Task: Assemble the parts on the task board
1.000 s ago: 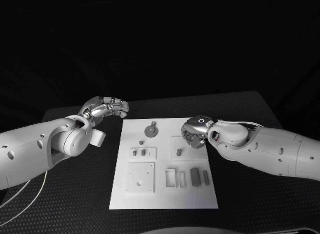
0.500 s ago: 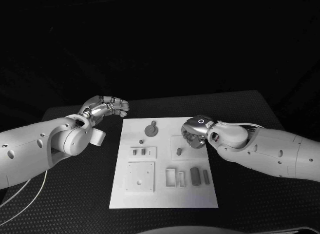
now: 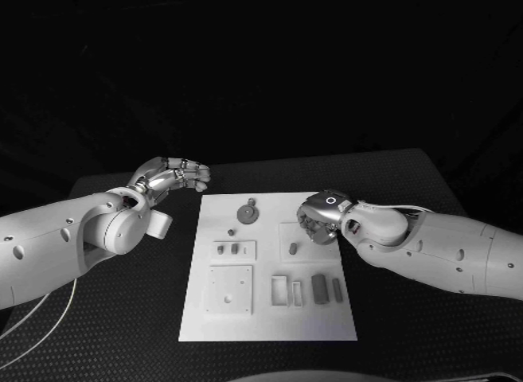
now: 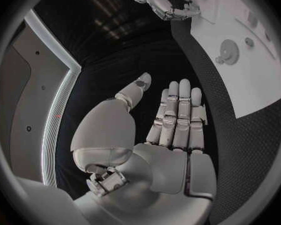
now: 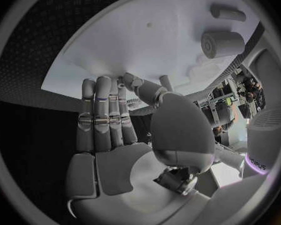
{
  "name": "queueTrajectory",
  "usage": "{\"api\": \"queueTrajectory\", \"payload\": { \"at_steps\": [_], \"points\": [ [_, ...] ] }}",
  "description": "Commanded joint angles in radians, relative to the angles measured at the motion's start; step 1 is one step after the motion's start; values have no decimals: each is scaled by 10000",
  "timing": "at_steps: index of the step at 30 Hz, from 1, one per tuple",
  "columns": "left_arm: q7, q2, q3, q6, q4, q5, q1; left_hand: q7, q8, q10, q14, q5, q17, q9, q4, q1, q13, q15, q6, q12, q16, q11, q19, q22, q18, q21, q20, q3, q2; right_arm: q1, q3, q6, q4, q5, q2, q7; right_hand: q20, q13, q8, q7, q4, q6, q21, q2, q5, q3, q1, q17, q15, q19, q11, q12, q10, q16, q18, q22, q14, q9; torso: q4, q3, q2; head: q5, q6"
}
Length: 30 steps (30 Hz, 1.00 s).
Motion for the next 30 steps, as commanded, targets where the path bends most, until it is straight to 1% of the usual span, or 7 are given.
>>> {"api": "queueTrajectory", "payload": {
  "at_steps": [1, 4, 10, 15, 18, 24, 30],
  "points": [
    [88, 39, 7, 62, -14, 62, 7, 49, -66, -85, 64, -4, 50, -35, -19, 25, -24, 30, -144, -9, -65, -5, 28, 27, 77, -73, 30, -53, 49, -38, -13, 45, 24, -145, -102, -110, -5, 22, 31, 14, 15, 67, 35, -102, 28, 75, 9, 19, -4, 91, -9, 23, 65, 72, 115, 13, 52, 23, -1, -3, 3, -2, -10],
    [86, 29, 7, 52, -29, 62, 6, 56, -72, -86, 68, -4, 61, -39, -17, 24, -27, 30, -158, -8, -72, -5, 32, 31, 78, -75, 30, -54, 49, -36, 15, 14, 63, -138, -139, -90, -10, 44, 32, 11, 22, 74, 40, -118, 21, 96, 5, 26, -7, 97, -13, 18, 72, 83, 115, 19, 51, 36, 8, -2, 2, -19, 15],
    [94, 32, 7, 52, -74, 62, 6, 61, -76, -88, 71, -7, 74, -42, -14, 19, -31, 30, -170, -6, -82, -4, 34, 35, 77, -80, 31, -57, 47, -34, 133, -129, 192, -25, -185, -51, -15, 75, 31, 8, 41, 79, 46, -135, 9, 128, -2, 37, -11, 105, -16, 8, 78, 99, 115, 26, 49, 56, -23, 7, 0, 32, 18],
    [96, 44, 7, 64, -106, 81, 6, 68, -81, -90, 74, -8, 88, -46, -9, 14, -35, 30, -183, -5, -93, -3, 38, 40, 78, -84, 31, -59, 50, -24, 316, -231, 317, 222, -236, 33, -18, 100, 27, 7, 62, 78, 46, -150, 10, 157, -10, 44, -14, 108, -15, -6, 76, 111, 115, 30, 44, 71, -17, 6, -6, 39, 19],
    [96, 51, 7, 66, -126, 90, 6, 78, -92, -93, 77, -9, 102, -52, -7, 9, -40, 30, -209, -5, -104, -2, 40, 44, 78, -90, 31, -62, 51, -4, 362, -238, 373, 300, -271, 52, -18, 108, 25, 7, 68, 77, 45, -157, 11, 165, -14, 45, -14, 107, -15, -11, 75, 114, 115, 31, 42, 76, -22, 3, -2, 39, 22],
    [79, 50, 7, 75, -150, 91, 6, 86, -100, -96, 79, -10, 118, -57, -5, 5, -45, 30, -230, -4, -118, -1, 42, 49, 78, -97, 31, -65, 51, 115, 465, 63, 570, 775, -450, 263, -19, 121, 22, 7, 77, 75, 44, -161, 15, 174, -19, 48, -14, 106, -14, -18, 75, 118, 115, 33, 38, 84, -18, -2, 2, 34, 28],
    [73, 41, 7, 74, -189, 95, 7, 88, -101, -97, 80, -10, 127, -59, -6, 5, -47, 30, -236, -4, -126, 0, 42, 52, 78, -101, 31, -66, 49, 221, 658, 130, 1051, 1332, -686, 403, -18, 143, 11, 13, 87, 60, 41, -148, 45, 175, -39, 52, -11, 98, -8, -38, 63, 124, 115, 38, 26, 98, -24, -18, 0, 80, 31]
  ]
}}
